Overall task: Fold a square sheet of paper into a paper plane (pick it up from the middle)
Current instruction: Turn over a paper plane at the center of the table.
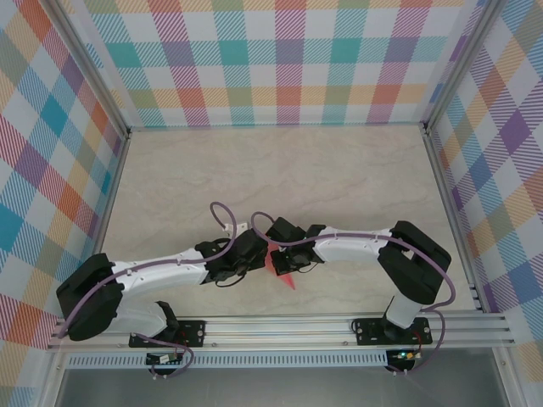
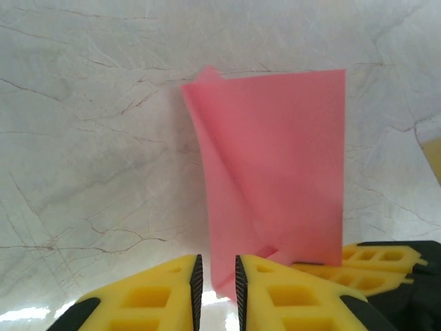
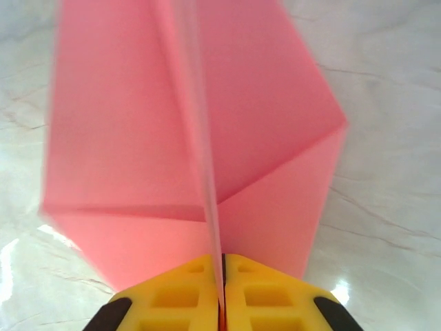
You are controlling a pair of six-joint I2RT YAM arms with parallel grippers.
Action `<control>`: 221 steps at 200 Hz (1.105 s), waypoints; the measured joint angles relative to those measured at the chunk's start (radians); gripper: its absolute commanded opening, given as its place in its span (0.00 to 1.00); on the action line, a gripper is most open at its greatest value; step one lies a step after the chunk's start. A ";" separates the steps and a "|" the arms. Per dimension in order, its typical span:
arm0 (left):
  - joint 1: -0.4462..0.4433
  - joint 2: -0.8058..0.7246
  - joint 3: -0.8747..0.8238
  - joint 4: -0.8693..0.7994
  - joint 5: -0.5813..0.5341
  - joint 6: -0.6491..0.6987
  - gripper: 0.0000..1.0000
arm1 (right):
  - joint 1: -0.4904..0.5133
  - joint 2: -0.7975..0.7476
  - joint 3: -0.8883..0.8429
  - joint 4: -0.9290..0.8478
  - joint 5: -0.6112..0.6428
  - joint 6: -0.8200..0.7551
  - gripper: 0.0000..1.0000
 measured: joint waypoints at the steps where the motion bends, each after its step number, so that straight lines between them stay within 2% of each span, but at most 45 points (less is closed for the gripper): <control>1: 0.000 -0.002 0.000 0.000 0.000 0.000 0.25 | 0.000 -0.001 0.001 -0.004 0.004 0.000 0.09; 37: 0.000 -0.080 -0.019 -0.011 -0.024 0.001 0.27 | 0.002 -0.029 0.060 -0.153 0.169 0.052 0.10; 74: 0.000 -0.113 -0.036 -0.033 -0.040 0.001 0.28 | 0.002 -0.024 0.080 -0.217 0.247 0.118 0.11; 151: 0.000 -0.161 -0.068 -0.048 -0.059 0.000 0.28 | 0.002 0.103 0.114 -0.216 0.252 0.206 0.17; 169: 0.000 -0.163 -0.077 -0.048 -0.061 0.000 0.29 | 0.002 0.109 0.122 -0.211 0.250 0.218 0.22; 221: 0.000 -0.174 -0.087 -0.049 -0.061 0.000 0.29 | 0.002 0.110 0.121 -0.208 0.250 0.236 0.24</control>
